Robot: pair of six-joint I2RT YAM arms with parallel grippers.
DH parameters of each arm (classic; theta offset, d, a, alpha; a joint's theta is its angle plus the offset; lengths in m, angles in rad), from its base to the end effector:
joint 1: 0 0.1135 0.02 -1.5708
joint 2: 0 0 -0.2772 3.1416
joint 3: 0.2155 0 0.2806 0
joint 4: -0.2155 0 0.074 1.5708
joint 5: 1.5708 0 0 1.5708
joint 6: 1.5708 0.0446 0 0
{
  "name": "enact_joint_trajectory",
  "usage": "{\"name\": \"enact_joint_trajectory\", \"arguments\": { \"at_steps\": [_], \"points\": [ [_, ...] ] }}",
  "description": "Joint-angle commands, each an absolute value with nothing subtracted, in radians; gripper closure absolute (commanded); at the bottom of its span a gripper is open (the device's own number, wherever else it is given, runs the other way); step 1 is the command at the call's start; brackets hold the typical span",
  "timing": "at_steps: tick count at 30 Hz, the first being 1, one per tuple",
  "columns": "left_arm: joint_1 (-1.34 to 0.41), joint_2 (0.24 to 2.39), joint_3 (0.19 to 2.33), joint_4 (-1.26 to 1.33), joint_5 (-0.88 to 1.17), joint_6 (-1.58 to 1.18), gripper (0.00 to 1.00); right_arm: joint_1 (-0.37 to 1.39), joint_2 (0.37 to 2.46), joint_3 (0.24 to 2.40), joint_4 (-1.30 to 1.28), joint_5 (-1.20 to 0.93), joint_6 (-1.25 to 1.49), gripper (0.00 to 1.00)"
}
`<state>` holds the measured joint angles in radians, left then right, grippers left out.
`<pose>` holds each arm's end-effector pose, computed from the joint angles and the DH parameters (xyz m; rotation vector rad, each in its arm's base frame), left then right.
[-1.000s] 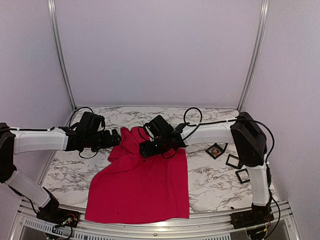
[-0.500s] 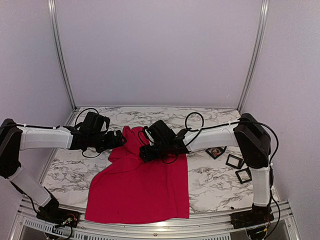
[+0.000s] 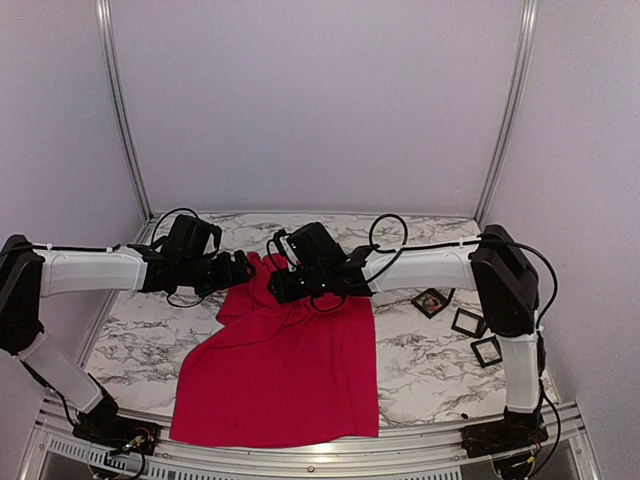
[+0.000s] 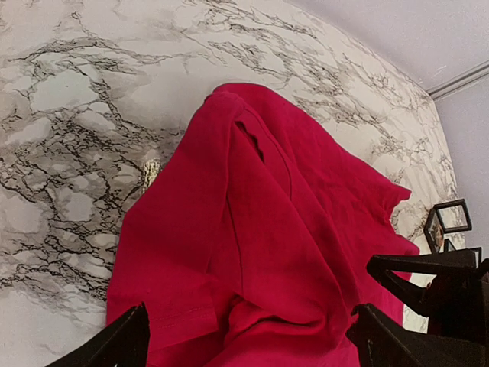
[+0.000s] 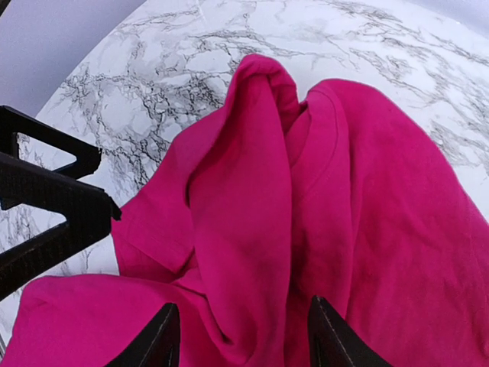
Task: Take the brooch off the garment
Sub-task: Smooth out the flattened clothing at the center of the board.
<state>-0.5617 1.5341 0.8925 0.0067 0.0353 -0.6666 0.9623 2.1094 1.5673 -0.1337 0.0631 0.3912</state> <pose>0.3045 -0.1935 0.2042 -0.1001 2.2989 -0.7033 0.2998 0.4254 0.1873 -0.6220 2.2441 0.6426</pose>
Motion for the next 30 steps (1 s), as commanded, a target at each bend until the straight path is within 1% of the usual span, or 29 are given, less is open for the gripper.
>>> {"name": "enact_joint_trajectory", "arguments": {
  "at_steps": [1,8,16,27,30],
  "points": [
    [-0.555,1.534,0.918,-0.046,0.017,-0.660,0.04,0.963,2.152,1.620,-0.168,0.122,0.374,0.46],
    [-0.554,1.513,0.912,-0.056,0.006,-0.654,0.04,0.954,2.199,1.663,-0.178,0.117,0.376,0.48],
    [-0.549,1.500,0.897,-0.058,0.005,-0.654,0.03,0.953,2.214,1.673,-0.181,0.105,0.382,0.59],
    [-0.545,1.488,0.885,-0.049,0.008,-0.655,0.03,0.932,2.219,1.661,-0.184,0.085,0.404,0.61],
    [-0.545,1.489,0.885,-0.047,0.009,-0.654,0.03,0.932,2.223,1.664,-0.176,0.056,0.401,0.63]
  ]
}}
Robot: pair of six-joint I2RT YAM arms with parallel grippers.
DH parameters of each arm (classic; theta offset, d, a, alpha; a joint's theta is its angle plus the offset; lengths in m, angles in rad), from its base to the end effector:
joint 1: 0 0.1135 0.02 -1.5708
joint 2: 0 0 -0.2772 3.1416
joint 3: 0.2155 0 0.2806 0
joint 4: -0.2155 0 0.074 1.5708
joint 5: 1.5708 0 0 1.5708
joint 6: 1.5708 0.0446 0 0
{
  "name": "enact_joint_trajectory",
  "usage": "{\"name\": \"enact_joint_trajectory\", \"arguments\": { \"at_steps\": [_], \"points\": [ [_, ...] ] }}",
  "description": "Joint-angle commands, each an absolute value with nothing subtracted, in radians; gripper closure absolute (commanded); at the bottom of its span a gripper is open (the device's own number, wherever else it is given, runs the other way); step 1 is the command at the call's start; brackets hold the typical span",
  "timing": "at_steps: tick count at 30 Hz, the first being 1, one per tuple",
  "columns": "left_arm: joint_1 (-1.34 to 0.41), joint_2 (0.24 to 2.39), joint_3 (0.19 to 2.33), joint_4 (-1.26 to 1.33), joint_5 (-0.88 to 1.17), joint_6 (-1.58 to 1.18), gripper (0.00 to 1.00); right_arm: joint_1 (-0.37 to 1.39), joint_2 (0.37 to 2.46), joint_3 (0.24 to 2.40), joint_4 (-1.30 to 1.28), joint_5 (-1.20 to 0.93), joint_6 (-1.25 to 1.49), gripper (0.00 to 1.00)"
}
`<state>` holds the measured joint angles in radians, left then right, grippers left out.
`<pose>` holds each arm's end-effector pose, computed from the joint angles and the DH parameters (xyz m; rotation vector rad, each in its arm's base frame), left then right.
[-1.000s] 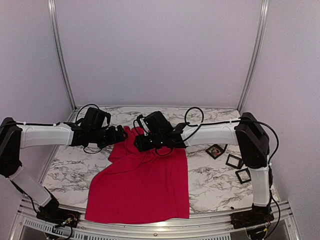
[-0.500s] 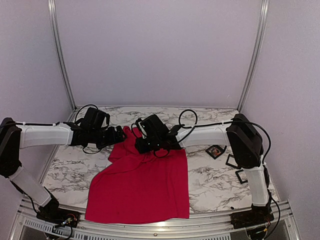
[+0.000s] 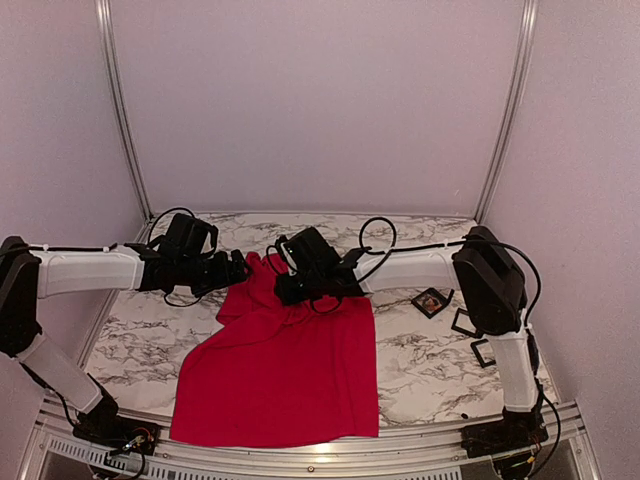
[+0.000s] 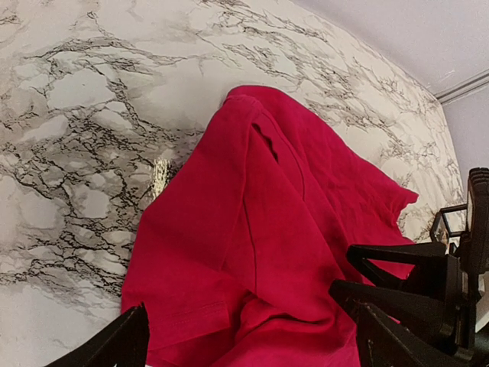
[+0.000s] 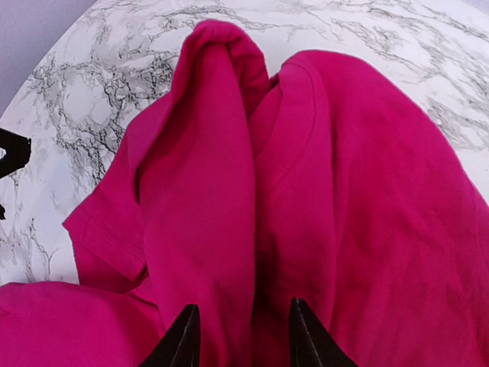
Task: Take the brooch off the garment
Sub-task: Smooth out the flattened clothing at the center of the board.
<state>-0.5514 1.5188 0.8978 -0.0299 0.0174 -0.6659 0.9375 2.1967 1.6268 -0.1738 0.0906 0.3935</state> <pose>0.3043 -0.1881 0.2078 -0.1222 2.3070 -0.6708 0.3185 0.4270 0.1606 -0.5936 2.3046 0.5599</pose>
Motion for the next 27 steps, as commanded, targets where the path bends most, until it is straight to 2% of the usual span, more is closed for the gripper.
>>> {"name": "enact_joint_trajectory", "arguments": {
  "at_steps": [1,3,8,11,20,27],
  "points": [
    [-0.545,1.488,0.884,-0.045,0.010,-0.655,0.03,0.933,2.225,1.665,-0.172,0.046,0.400,0.65],
    [-0.543,1.488,0.883,-0.044,0.011,-0.657,0.03,0.934,2.226,1.667,-0.164,0.030,0.398,0.70],
    [-0.543,1.481,0.876,-0.041,0.014,-0.660,0.03,0.953,2.219,1.679,-0.153,0.022,0.385,0.91],
    [-0.542,1.476,0.872,-0.040,0.014,-0.660,0.03,0.974,2.200,1.683,-0.151,0.064,0.368,0.98],
    [-0.529,1.470,0.861,-0.027,0.039,-0.685,0.03,1.056,2.195,1.656,-0.103,0.053,0.238,0.99],
    [-0.506,1.488,0.849,-0.009,0.092,-0.708,0.05,1.113,2.265,1.682,-0.113,0.047,0.168,0.92]
  ]
}}
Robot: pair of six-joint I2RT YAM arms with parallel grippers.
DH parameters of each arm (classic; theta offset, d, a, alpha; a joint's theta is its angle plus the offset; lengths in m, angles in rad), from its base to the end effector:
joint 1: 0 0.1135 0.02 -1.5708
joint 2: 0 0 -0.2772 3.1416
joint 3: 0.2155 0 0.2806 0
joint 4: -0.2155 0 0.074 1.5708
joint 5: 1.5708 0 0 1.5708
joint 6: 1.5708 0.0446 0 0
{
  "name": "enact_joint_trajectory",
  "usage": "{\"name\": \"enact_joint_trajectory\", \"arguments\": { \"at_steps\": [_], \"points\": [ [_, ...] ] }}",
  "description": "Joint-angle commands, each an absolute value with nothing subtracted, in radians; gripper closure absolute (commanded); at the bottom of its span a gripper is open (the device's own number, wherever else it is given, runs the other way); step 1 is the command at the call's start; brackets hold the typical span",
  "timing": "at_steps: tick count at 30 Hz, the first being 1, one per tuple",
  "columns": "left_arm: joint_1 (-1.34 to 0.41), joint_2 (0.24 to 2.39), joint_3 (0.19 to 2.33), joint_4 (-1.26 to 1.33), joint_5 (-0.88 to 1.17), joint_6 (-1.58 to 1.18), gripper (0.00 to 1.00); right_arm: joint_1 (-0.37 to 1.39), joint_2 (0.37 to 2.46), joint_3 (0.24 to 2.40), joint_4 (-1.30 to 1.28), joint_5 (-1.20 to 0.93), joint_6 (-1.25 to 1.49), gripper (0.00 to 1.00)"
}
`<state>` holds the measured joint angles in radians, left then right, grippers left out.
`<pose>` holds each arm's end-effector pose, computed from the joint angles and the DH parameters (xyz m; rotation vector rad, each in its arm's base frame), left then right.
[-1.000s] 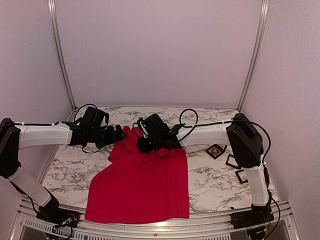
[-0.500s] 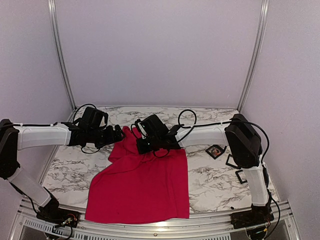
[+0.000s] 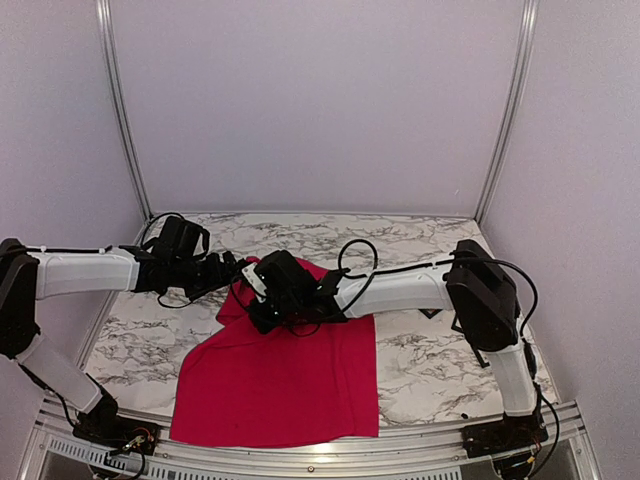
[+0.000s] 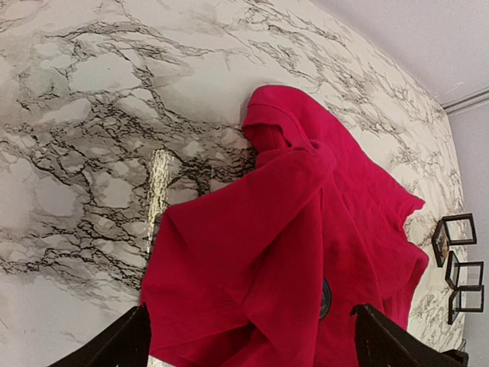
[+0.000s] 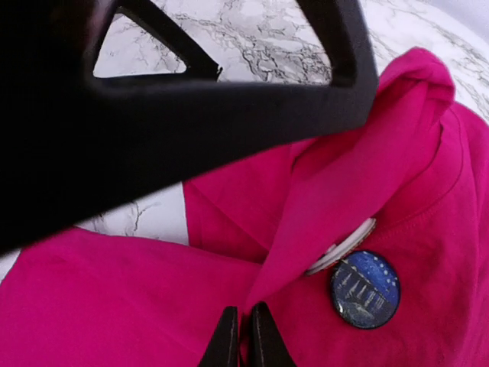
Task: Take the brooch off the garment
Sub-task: Smooth out the flattened clothing at the center of the board, then pick up the flattened clothing from the center of the board.
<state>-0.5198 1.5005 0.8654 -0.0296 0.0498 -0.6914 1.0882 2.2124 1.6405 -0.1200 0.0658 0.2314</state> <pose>0.3028 -0.1758 0.2026 -0.1716 2.3254 -0.6939 0.2533 0.4771 0.1621 -0.9384 2.1419 0.6129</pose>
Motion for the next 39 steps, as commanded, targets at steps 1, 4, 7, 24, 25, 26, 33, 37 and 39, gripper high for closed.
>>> {"name": "enact_joint_trajectory", "arguments": {
  "at_steps": [1,4,7,24,25,26,33,37,39],
  "points": [
    [-0.505,1.492,0.846,-0.009,0.099,-0.709,0.06,1.114,2.272,1.683,-0.112,0.040,0.167,0.89],
    [-0.504,1.507,0.846,0.020,0.122,-0.710,0.10,1.113,2.285,1.681,-0.109,0.025,0.169,0.84],
    [-0.503,1.520,0.847,0.033,0.148,-0.706,0.14,1.113,2.284,1.679,-0.102,0.011,0.163,0.78],
    [-0.516,1.640,0.887,0.101,0.234,-0.716,0.29,1.031,2.035,1.345,0.214,-0.179,0.265,0.37],
    [-0.521,1.647,0.897,0.090,0.229,-0.711,0.28,1.024,2.024,1.334,0.224,-0.191,0.268,0.35],
    [-0.527,1.652,0.908,0.082,0.225,-0.708,0.27,1.018,2.015,1.324,0.235,-0.203,0.274,0.33],
    [-0.582,1.647,0.965,-0.044,0.065,-0.637,0.19,0.950,1.922,1.233,0.259,-0.199,0.396,0.31],
    [-0.607,1.688,1.010,-0.114,-0.016,-0.596,0.21,0.912,1.892,1.250,0.181,-0.111,0.429,0.31],
    [-0.621,1.718,1.038,-0.142,-0.036,-0.579,0.23,0.905,1.917,1.291,0.129,-0.076,0.427,0.32]
  ]
}}
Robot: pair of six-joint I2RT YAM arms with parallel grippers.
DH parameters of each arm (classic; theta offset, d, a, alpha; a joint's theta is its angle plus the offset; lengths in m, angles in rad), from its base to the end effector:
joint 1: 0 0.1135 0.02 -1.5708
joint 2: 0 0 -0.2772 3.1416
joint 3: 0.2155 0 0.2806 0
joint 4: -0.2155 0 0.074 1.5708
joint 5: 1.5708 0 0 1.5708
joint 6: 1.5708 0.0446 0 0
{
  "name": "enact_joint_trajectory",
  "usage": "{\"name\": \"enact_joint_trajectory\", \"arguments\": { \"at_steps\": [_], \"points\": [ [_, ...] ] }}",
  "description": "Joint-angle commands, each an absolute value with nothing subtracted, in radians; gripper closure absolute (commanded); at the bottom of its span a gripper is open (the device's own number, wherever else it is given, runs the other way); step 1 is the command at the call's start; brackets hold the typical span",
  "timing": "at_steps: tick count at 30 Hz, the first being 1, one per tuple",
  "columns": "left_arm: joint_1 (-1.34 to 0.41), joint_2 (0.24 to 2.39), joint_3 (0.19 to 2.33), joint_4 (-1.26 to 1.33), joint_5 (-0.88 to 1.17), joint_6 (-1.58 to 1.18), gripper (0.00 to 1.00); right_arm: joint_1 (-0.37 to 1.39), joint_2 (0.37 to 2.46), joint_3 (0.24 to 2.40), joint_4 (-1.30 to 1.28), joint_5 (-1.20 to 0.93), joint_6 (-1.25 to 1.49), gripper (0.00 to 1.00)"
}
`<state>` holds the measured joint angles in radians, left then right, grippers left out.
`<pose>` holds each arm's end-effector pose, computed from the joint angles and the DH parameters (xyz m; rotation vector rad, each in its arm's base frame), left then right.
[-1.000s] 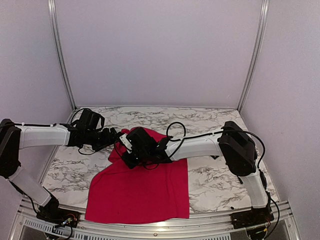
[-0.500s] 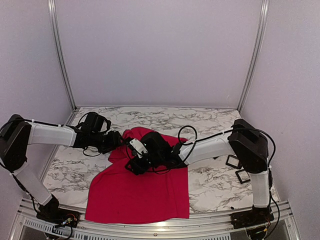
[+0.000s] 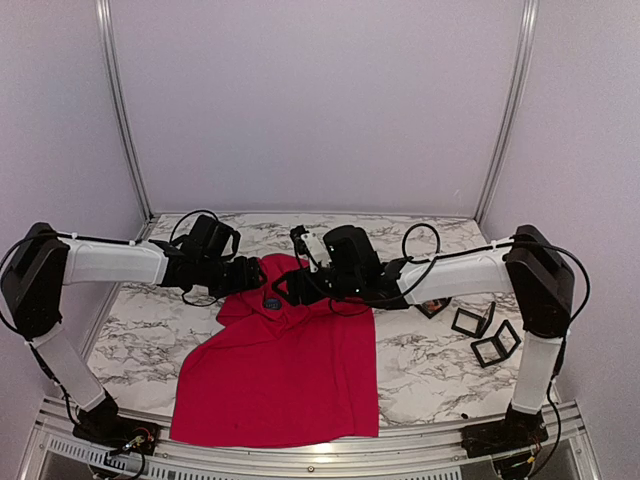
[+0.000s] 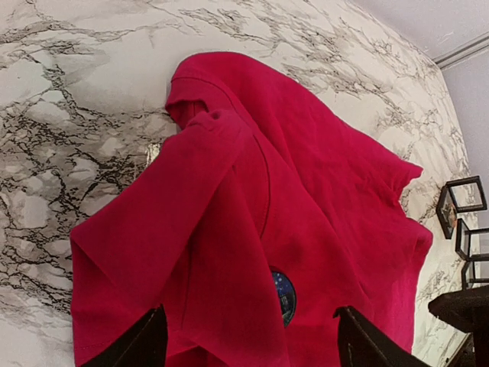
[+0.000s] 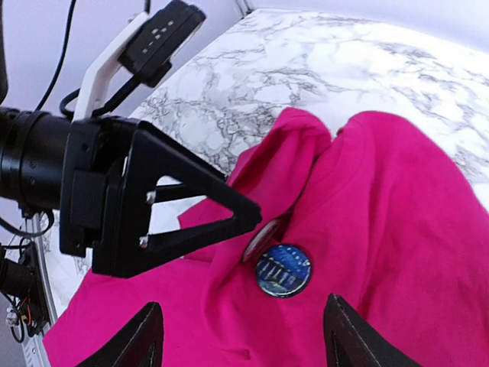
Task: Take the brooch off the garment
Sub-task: Pick up the flattened clothing from the center of the board.
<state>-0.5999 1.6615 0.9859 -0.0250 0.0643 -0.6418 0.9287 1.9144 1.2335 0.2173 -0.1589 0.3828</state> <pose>0.3179 -0.2209 0.1886 -0.0142 2.3758 -0.7045 0.2757 0.3804 0.1958 -0.6882 2.0620 0.9553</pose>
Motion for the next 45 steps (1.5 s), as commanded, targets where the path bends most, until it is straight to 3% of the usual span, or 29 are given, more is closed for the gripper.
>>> {"name": "enact_joint_trajectory", "arguments": {
  "at_steps": [1,5,12,17,25,32,45],
  "points": [
    [-0.628,1.730,1.049,-0.151,-0.040,-0.573,0.24,0.903,1.936,1.318,0.105,-0.069,0.422,0.32],
    [-0.644,1.751,1.060,-0.183,-0.066,-0.566,0.39,0.904,2.016,1.436,0.010,-0.025,0.431,0.33],
    [-0.644,1.715,0.983,-0.186,-0.096,-0.573,0.80,0.903,2.171,1.633,-0.149,-0.021,0.388,0.32],
    [-0.641,1.670,0.924,-0.155,-0.103,-0.597,0.96,0.913,2.207,1.675,-0.167,-0.044,0.383,0.33],
    [-0.614,1.593,0.810,-0.013,-0.031,-0.670,1.00,0.993,2.182,1.620,-0.200,0.047,0.363,0.34],
    [-0.577,1.486,0.672,0.266,0.091,-0.745,1.00,1.032,2.157,1.489,-0.168,0.089,0.374,0.34],
    [-0.577,1.435,0.618,0.577,0.325,-0.757,1.00,1.033,1.964,1.383,-0.066,0.184,0.362,0.34]
  ]
}}
